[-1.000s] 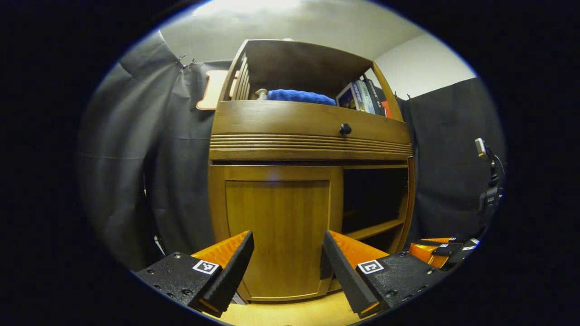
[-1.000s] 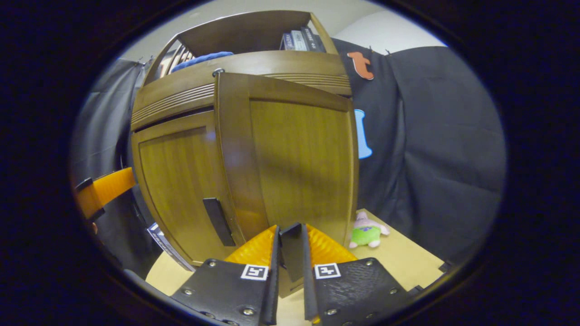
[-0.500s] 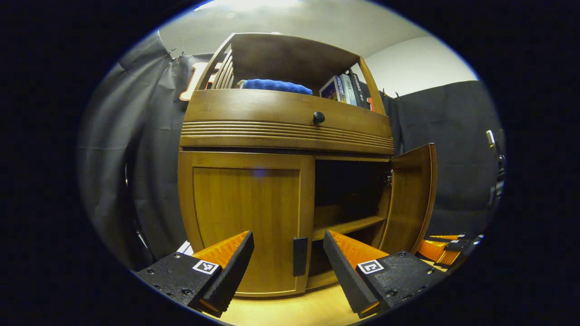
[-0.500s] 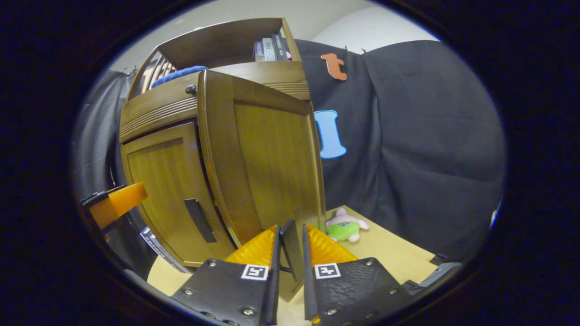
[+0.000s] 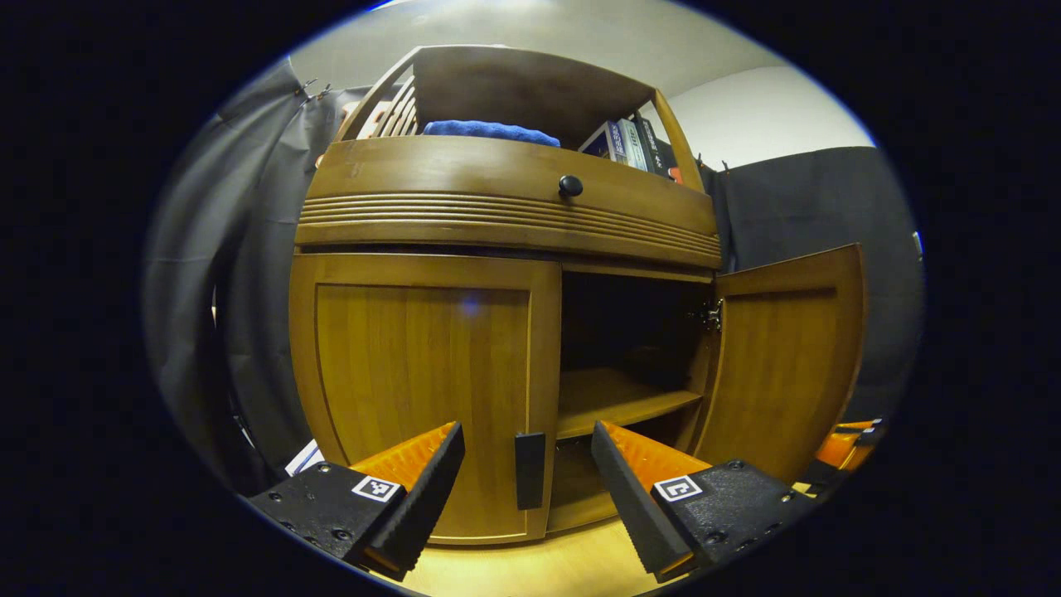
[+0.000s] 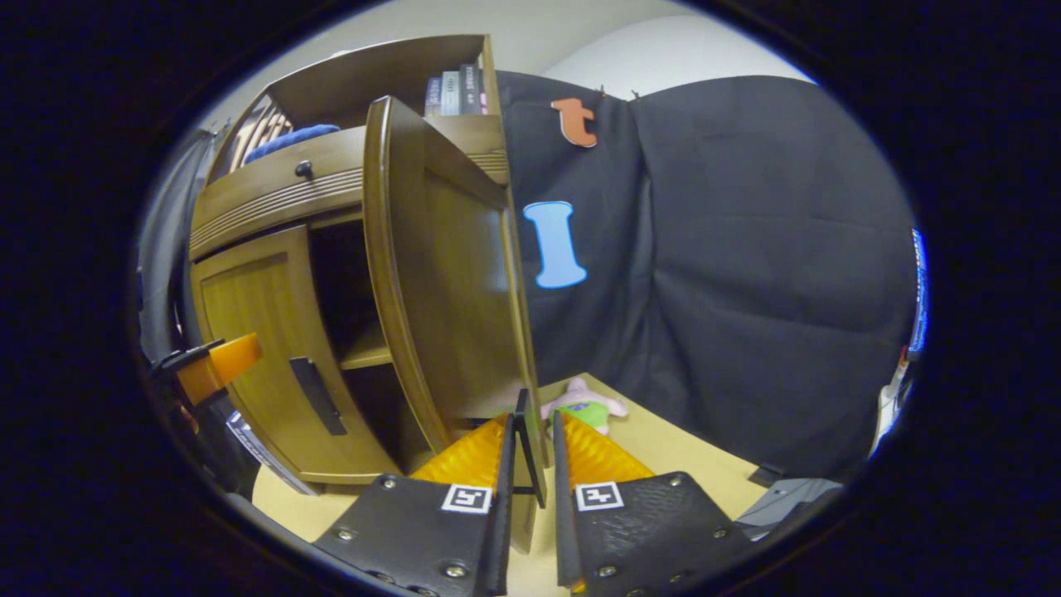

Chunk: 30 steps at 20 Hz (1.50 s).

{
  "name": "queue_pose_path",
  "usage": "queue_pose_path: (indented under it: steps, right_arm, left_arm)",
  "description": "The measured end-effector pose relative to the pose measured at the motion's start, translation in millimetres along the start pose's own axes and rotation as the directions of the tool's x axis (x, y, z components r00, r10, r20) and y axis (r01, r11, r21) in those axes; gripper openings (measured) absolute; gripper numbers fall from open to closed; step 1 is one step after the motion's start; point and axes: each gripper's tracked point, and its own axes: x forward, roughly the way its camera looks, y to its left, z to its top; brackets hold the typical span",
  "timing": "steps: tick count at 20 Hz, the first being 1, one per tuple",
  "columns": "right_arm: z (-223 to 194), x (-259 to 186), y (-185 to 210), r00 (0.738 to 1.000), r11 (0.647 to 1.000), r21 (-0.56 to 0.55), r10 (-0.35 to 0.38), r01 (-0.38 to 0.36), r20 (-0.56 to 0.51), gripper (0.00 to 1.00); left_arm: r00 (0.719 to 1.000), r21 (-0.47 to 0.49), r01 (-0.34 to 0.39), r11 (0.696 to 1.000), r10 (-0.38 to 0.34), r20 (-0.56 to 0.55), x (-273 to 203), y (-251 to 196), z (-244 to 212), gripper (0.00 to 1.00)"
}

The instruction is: Open the right door of the double-door shoe cabinet with the right hand, and open the left door with the left hand.

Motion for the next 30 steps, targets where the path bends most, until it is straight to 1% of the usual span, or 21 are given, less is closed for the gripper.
queue_pose_path:
  steps: [1,2,3,4,9,10,13,14,15,16,17,18,19,20,22,23,24,26,28,29,30]
  right_arm:
    - [2.5,-2.9,-7.7,1.000,1.000,0.003,-0.020,0.020,-0.003,0.23]
    - [1.2,-4.5,-18.7,0.999,0.999,-0.001,-0.048,0.048,-0.002,0.24]
    - [1.1,-0.7,-26.5,0.998,0.998,-0.006,-0.065,0.065,0.002,0.13]
    - [3.1,-2.2,-30.7,0.998,0.998,-0.004,-0.070,0.070,0.004,0.12]
    - [6.0,-3.7,-48.5,0.995,0.995,-0.004,-0.097,0.097,0.017,0.12]
    - [7.1,-3.0,-52.1,0.995,0.995,-0.011,-0.103,0.103,0.019,0.13]
    - [8.4,-3.6,-60.4,0.993,0.993,-0.012,-0.116,0.116,0.020,0.12]
    - [9.4,-3.4,-63.3,0.993,0.993,-0.009,-0.117,0.117,0.021,0.13]
    - [8.3,-3.8,-65.9,0.992,0.993,-0.008,-0.120,0.121,0.023,0.13]
    - [9.3,-3.2,-68.9,0.992,0.992,-0.008,-0.127,0.128,0.025,0.13]
    - [9.4,-2.4,-72.2,0.991,0.991,-0.008,-0.134,0.135,0.024,0.13]
    - [10.2,-1.6,-75.7,0.990,0.990,-0.005,-0.139,0.139,0.023,0.13]
    - [9.8,-1.3,-79.3,0.989,0.990,-0.001,-0.144,0.144,0.020,0.13]
    - [10.5,-0.9,-83.0,0.988,0.989,0.003,-0.150,0.150,0.019,0.13]
    - [10.8,0.2,-90.9,0.985,0.985,0.008,-0.170,0.170,0.021,0.12]
    - [10.5,-1.5,-95.5,0.983,0.984,0.012,-0.180,0.180,0.023,0.12]
    - [11.5,-2.7,-99.6,0.982,0.982,0.017,-0.190,0.189,0.025,0.12]
    - [9.4,-5.7,-101.9,0.986,0.985,0.035,-0.168,0.167,0.021,0.13]
    - [7.9,-8.5,-100.9,0.986,0.986,0.022,-0.168,0.168,0.020,0.13]
    - [8.3,-9.0,-99.8,0.986,0.986,0.013,-0.168,0.168,0.022,0.13]
    - [9.7,-9.4,-95.1,0.988,0.988,0.014,-0.152,0.152,0.024,0.13]
  left_arm:
    - [1.000,-0.002,0.001,1.000,-0.001,-0.005,5.0,-0.6,-2.7,0.92]
    - [1.000,-0.006,0.002,1.000,-0.002,-0.010,9.6,-1.0,-5.0,0.96]
    - [1.000,-0.009,0.003,1.000,-0.003,-0.015,13.6,-2.2,-8.4,0.92]
    - [1.000,-0.010,0.003,1.000,-0.003,-0.021,17.3,-2.4,-11.0,0.92]
    - [0.999,0.001,-0.018,1.000,0.018,-0.038,35.3,-1.6,-25.1,0.92]
    - [0.999,0.002,-0.026,1.000,0.027,-0.037,39.0,-0.3,-26.9,0.96]
    - [0.998,0.006,-0.056,0.998,0.056,-0.042,50.3,5.4,-35.0,0.96]
    - [0.997,0.009,-0.065,0.998,0.066,-0.045,54.8,6.9,-37.8,0.92]
    - [0.996,0.012,-0.073,0.997,0.074,-0.050,58.1,7.8,-40.6,0.96]
    - [0.995,0.016,-0.081,0.997,0.082,-0.051,61.7,9.4,-42.4,0.96]
    - [0.994,0.021,-0.092,0.996,0.093,-0.051,65.2,10.2,-44.2,0.92]
    - [0.993,0.026,-0.103,0.994,0.104,-0.051,68.8,12.3,-45.6,0.92]
    - [0.992,0.027,-0.111,0.993,0.112,-0.051,71.2,13.5,-47.4,0.96]
    - [0.992,0.026,-0.116,0.993,0.117,-0.052,74.3,13.1,-49.2,0.92]
    - [0.992,0.019,-0.109,0.994,0.110,-0.061,78.6,9.0,-54.5,0.92]
    - [0.991,0.021,-0.110,0.994,0.111,-0.068,82.5,7.8,-58.5,0.90]
    - [0.991,0.023,-0.111,0.994,0.113,-0.072,86.0,6.9,-61.7,0.80]
    - [0.989,0.034,-0.117,0.993,0.119,-0.088,92.0,7.4,-70.1,0.67]
    - [0.986,0.034,-0.119,0.992,0.122,-0.109,95.8,6.4,-80.2,0.66]
    - [0.985,0.029,-0.120,0.992,0.123,-0.119,99.9,5.2,-85.3,0.61]
    - [0.984,0.022,-0.119,0.993,0.121,-0.131,100.6,5.9,-89.9,0.54]
